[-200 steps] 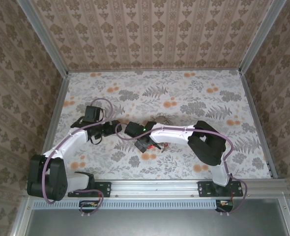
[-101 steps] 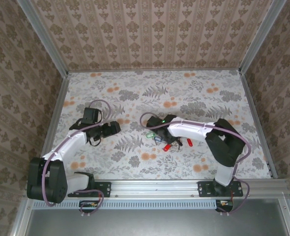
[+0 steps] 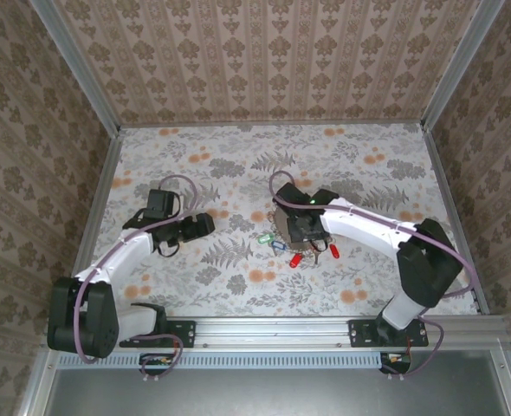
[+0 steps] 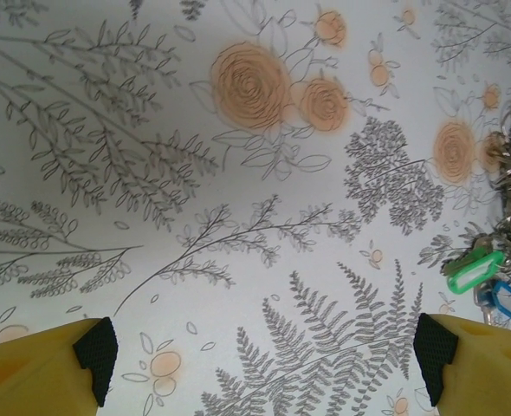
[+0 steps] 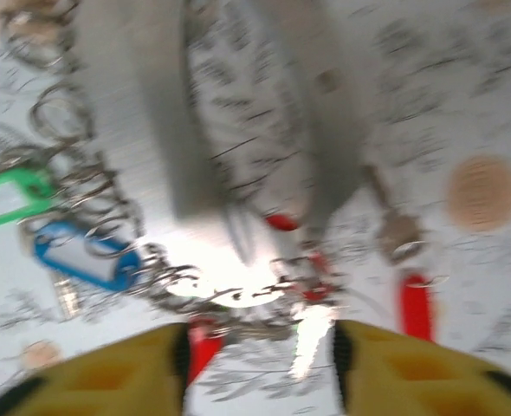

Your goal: Put the keys on the keyring

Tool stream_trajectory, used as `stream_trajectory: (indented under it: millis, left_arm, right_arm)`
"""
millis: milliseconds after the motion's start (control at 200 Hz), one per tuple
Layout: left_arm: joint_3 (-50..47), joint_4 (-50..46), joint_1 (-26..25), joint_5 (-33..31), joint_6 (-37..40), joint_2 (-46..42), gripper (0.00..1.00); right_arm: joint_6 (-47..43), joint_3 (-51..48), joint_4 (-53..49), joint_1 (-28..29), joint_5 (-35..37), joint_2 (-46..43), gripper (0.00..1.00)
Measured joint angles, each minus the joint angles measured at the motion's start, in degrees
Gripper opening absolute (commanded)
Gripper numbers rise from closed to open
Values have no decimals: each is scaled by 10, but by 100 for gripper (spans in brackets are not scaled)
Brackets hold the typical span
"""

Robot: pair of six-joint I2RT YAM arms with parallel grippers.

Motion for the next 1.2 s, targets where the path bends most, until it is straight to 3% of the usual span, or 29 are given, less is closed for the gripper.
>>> stream_trajectory:
  millis: [250,635,805,915,1040,1200]
  left_arm:
    - [23,9,-16,-1,6,36,92]
    - [25,11,-19,-11,7,42,93]
    - [25,11,-19,-15,7,42,94]
    - [25,11,-19,-16,7,42,94]
    - [25,11,-19,-17,7,42,94]
    - [25,11,-19,-17,6,42,94]
  right_arm:
    - [11,38,-12,42,-23,100,56]
    - [90,5,-92,58,78,111,56]
    - [123,-28,-118,47,128,72,53]
    - [143,-64,-116,11,139,29,50]
    - [153,-102,-102,-29,138,-22,47]
    - [109,-85,-47,-12,86,-57,37]
